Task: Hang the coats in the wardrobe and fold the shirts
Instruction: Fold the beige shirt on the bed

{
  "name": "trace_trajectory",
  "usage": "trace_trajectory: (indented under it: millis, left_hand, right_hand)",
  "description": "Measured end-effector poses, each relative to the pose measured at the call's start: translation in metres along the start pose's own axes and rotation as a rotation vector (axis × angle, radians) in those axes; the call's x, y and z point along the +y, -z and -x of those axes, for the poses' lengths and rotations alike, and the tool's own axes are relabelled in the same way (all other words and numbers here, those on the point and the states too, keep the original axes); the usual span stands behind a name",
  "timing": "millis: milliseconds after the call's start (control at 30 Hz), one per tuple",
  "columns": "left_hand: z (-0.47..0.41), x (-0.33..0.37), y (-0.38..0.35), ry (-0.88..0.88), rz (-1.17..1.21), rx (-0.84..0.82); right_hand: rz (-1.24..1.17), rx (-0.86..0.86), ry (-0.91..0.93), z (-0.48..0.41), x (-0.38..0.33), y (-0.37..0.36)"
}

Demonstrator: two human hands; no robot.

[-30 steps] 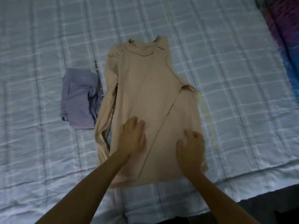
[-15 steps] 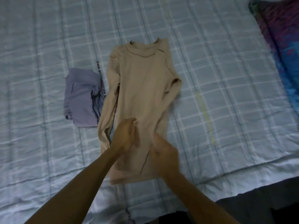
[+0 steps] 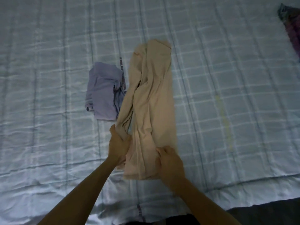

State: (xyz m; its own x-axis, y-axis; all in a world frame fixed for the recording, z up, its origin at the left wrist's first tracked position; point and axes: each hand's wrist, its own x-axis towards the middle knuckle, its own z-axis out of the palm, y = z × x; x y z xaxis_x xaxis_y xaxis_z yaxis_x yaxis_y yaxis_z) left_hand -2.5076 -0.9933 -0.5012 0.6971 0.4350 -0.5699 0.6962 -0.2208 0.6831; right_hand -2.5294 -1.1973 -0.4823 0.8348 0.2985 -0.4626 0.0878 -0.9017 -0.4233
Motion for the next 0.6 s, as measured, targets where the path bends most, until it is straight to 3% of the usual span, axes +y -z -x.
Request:
trace_trajectory:
  millis: [100,200,267,333,400,467,533,600]
  left_hand:
    - [0.002,0.013,0.006,0.033,-0.095,0.016]
    - [0.005,0.035,0.025,-0.1,-0.1,0.267]
    - [0.011,0.059,0.031,-0.218,0.016,0.288]
    - [0.026,0.091,0.021,-0.28,0.075,0.039]
    - [0.041,0.111,0.0,-0.289,-0.206,-0.355]
    - [0.051,0.117,-0.018,-0.212,-0.497,-0.684]
    - [0.055,0.112,-0.025,-0.02,-0.632,-0.878]
    - [0.052,0.098,-0.029,0.023,-0.733,-0.982]
  right_hand:
    - [-0.047,-0.1,0.01,-0.001,0.003,0.0]
    - [-0.062,-0.13,0.002,0.0,-0.003,0.002]
    - [-0.101,-0.136,-0.007,-0.001,-0.006,0.002]
    - [-0.139,-0.148,-0.018,-0.001,-0.008,0.007]
    - [-0.16,-0.195,-0.09,0.0,0.002,0.014]
    - [-0.169,-0.252,-0.301,0.005,0.015,0.024]
    - [-0.285,-0.15,-0.516,0.009,0.029,0.031]
    - [-0.265,-0.041,-0.605,0.006,0.038,0.031]
